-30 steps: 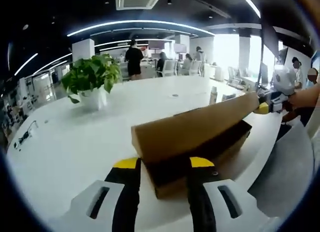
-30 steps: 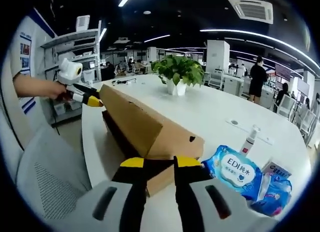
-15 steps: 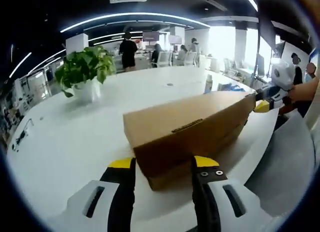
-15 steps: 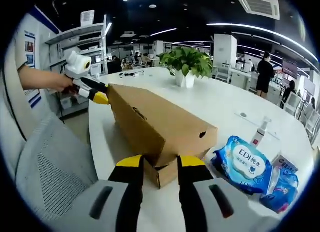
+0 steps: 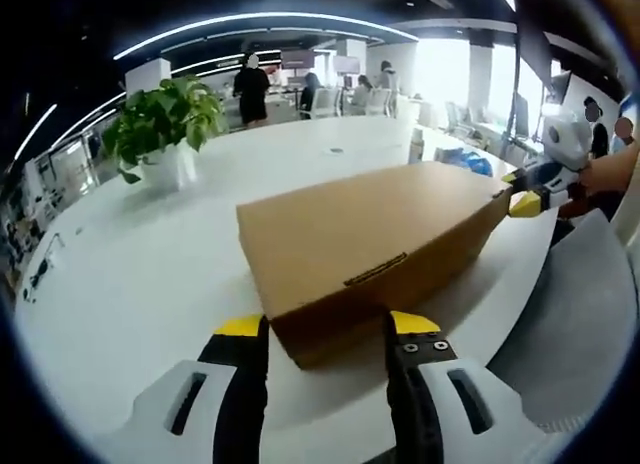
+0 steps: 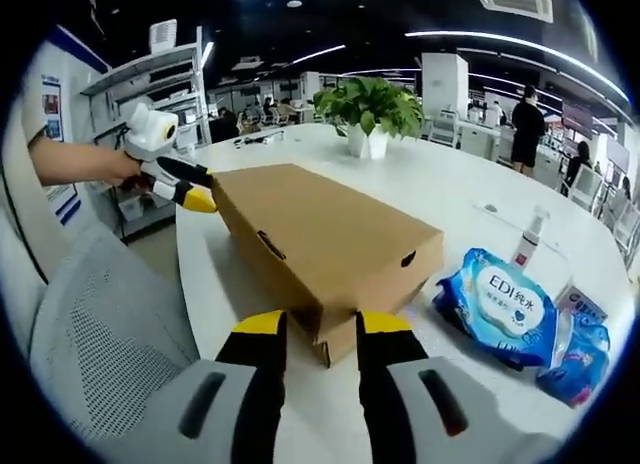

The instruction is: Operate the shoe box by opening the lid, removing the specified soft item, and placing it in the target area until the item is outside and the box remains undamaged.

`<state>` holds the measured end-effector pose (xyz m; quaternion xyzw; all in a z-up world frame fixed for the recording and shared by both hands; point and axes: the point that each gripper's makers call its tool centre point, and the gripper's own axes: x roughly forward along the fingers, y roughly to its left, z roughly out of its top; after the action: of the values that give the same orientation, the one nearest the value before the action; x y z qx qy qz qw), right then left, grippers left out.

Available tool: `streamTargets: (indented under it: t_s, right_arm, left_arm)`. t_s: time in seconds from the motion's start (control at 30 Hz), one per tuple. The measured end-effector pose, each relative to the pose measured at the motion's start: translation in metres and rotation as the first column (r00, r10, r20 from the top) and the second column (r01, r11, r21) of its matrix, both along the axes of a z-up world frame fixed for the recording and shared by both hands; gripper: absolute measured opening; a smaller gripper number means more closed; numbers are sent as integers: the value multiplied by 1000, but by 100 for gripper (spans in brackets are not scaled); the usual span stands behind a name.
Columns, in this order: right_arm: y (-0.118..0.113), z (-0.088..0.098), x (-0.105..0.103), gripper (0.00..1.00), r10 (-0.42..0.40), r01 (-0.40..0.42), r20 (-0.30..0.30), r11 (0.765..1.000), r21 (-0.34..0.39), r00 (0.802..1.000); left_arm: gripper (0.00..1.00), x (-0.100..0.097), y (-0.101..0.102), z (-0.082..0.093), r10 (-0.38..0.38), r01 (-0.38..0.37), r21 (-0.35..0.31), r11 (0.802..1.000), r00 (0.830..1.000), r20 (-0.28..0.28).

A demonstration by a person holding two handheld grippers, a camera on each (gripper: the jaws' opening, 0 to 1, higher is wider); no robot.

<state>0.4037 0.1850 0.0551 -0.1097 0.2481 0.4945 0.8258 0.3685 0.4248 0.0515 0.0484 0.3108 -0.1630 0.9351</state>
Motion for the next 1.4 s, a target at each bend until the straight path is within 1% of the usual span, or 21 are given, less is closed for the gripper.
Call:
streamTargets:
  t_s: [0.13,0.43,0.67,0.77,0.93,1.4]
  right_arm:
    - [0,-4,0,23,-18,18,-30,1000,0,999]
    - [1,-14,0,23,-22,20,-48,999,-30,999]
    - [1,-23,1,22,-19,16,-43,998,-65,999]
    - [2,-24,2,22,-20,17,-36,998,-67,999]
    - [2,-24,10,22,-25,23,-38,998,-64,999]
    - [5,-25,36,22,-31,28,-37,997,-75,999]
  left_arm:
    - [46,-1,0,-4,1,-1,0,1000,1000,-16]
    - [46,0,-1,-15,16,-17,-13,1000,999,-51]
    - [44,2,0,-23,13,-12,5,1000,996,-83]
    - [44,3,1,-24,14,-14,8,1000,997,-82]
    - [44,9,2,-23,13,-13,6,1000,997,-79]
    - [44,37,5,-25,6,-5,6,1000,996,-89]
